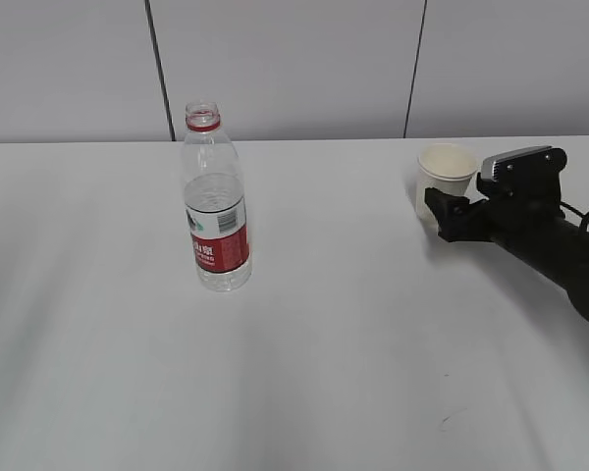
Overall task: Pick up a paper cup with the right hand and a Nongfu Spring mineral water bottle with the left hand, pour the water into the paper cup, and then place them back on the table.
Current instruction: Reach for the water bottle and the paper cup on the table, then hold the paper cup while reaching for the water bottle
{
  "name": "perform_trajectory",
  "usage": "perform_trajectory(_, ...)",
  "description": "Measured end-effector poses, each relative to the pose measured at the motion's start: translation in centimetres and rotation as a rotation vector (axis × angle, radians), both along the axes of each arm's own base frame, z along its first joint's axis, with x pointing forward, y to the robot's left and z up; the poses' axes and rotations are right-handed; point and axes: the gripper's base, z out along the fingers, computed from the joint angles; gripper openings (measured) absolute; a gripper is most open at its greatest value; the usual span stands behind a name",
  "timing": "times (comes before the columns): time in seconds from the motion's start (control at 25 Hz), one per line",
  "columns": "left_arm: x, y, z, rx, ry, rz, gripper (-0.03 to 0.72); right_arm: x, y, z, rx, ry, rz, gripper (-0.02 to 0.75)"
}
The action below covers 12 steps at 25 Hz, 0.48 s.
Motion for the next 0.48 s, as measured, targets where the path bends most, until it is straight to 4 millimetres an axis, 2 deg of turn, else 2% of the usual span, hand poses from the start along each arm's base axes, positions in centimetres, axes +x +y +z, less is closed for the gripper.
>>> perform_trajectory(0.16,1.9,0.0,-0.9,0.002,0.06,-0.004,0.623,1.3,0.0,-0.7,0.014,-0.002,0.002,0.661)
perform_trajectory(0.48,3.7,-1.3,-1.6,0.004,0.069,-0.077,0.608,3.9,0.2,-1.8,0.058,-0.02,0.037,0.66)
